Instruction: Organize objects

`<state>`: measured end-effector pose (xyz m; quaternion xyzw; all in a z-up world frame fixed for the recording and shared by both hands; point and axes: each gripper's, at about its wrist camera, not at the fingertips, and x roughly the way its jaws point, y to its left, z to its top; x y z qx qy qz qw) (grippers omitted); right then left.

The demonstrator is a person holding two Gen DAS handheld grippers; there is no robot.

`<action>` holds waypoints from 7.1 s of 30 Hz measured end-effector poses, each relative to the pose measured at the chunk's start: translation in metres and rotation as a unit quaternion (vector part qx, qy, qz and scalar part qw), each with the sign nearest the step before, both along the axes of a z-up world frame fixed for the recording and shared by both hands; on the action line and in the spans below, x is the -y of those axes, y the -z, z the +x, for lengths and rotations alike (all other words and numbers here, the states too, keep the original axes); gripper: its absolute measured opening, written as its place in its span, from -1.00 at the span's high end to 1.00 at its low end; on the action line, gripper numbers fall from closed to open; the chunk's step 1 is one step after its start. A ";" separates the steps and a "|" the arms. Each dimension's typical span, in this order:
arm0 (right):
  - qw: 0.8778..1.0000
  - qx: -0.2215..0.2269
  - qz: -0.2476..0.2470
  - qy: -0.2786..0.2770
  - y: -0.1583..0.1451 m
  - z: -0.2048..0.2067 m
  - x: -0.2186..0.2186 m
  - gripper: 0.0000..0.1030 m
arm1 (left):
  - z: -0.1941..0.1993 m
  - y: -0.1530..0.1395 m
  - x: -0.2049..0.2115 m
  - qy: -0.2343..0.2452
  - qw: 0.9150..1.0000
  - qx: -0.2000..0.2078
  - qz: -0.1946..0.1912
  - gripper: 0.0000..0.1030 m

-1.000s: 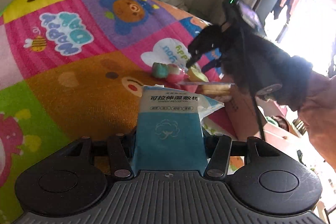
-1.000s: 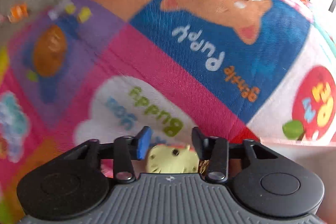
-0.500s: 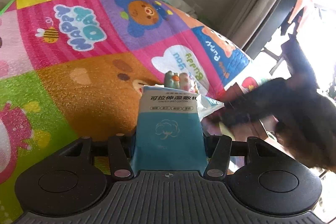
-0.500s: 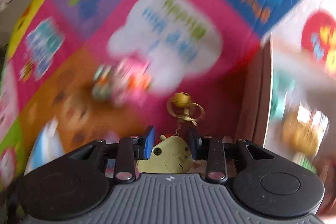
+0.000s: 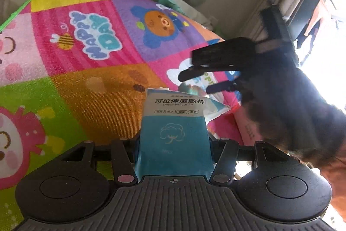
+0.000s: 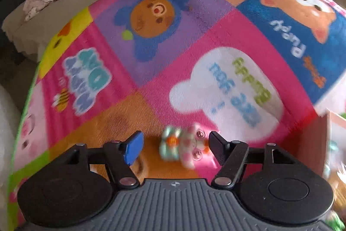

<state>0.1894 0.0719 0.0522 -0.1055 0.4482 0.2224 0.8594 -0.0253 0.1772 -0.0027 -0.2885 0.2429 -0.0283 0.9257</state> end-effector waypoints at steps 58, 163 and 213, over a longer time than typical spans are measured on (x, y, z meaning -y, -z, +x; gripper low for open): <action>0.992 0.100 0.044 0.069 0.038 -0.257 0.300 -0.20 | -0.026 -0.027 0.214 0.297 0.920 -0.077 0.246 -0.14; 0.963 0.245 -0.046 -0.098 0.020 -0.220 0.120 -0.30 | -0.004 -0.027 0.041 0.029 0.983 -0.086 0.162 0.09; 0.985 0.141 0.003 0.096 0.045 -0.274 0.298 -0.99 | -0.003 -0.032 0.169 0.217 0.951 -0.086 0.204 0.03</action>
